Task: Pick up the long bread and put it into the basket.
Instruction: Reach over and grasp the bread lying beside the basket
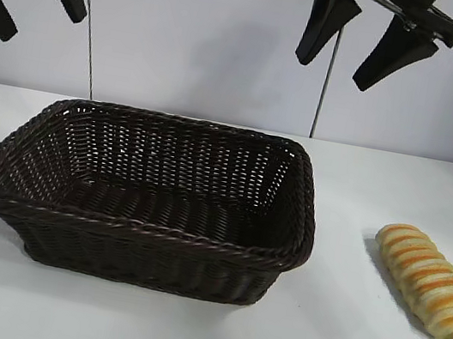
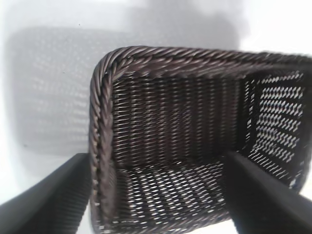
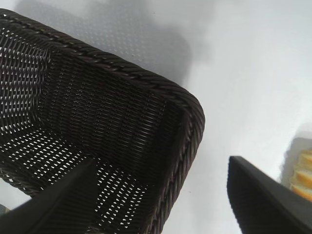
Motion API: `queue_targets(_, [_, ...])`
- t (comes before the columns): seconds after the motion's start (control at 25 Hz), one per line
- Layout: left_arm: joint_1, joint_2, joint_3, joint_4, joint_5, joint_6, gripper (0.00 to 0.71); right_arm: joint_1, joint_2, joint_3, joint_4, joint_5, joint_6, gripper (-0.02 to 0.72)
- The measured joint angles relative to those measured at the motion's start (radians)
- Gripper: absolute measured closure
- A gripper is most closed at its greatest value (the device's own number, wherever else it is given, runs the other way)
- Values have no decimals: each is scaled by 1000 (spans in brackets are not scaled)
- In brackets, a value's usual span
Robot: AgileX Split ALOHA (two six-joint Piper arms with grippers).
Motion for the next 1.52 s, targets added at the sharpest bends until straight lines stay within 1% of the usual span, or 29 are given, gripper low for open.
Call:
queue_targets(0.2, [0, 0, 55, -62, -53, -2, 170, 0, 0, -1, 0, 0, 0, 167])
queue_targets(0.76, [0, 0, 56, -90, -63, -2, 170, 0, 0, -1, 0, 0, 0, 167])
queue_targets(0.88, [0, 0, 56, -90, -70, -2, 170, 0, 0, -1, -15, 1, 0, 167])
queue_targets(1.0, [0, 0, 56, -91, -82, -2, 170, 0, 0, -1, -71, 15, -1, 167])
queue_targets(1.12, [0, 0, 56, -92, -89, -2, 170, -3, 0, -1, -162, 20, 4, 167])
queue_targets(1.24, [0, 0, 56, -92, -95, 1, 170, -23, 0, -1, -231, 22, 23, 167])
queue_targets(1.4, [0, 0, 56, -93, -103, 22, 170, -83, 0, -1, -291, 22, 35, 167])
queue_targets(1.52, [0, 0, 56, -93, -103, 22, 170, -134, 0, -1, -296, 22, 38, 167])
